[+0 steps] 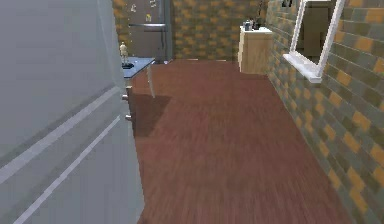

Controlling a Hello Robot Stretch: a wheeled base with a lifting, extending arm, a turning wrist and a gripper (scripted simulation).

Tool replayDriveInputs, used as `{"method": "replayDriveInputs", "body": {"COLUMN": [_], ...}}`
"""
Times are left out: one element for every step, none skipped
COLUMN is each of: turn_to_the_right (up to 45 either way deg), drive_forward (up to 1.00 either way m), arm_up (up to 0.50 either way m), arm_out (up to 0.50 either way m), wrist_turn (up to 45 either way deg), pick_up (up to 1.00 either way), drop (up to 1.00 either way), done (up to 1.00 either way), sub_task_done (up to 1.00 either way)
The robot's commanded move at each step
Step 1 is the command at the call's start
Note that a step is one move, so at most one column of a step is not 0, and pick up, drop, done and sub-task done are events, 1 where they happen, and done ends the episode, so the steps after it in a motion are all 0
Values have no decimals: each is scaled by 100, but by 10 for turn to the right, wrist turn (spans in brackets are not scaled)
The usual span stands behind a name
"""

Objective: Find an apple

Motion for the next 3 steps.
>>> {"method": "replayDriveInputs", "body": {"turn_to_the_right": [0,120,0], "drive_forward": [100,0,20], "arm_up": [0,0,0], "arm_out": [0,0,0], "wrist_turn": [0,0,0], "pick_up": [0,0,0], "drop": [0,0,0], "done": [0,0,0], "sub_task_done": [0,0,0]}}
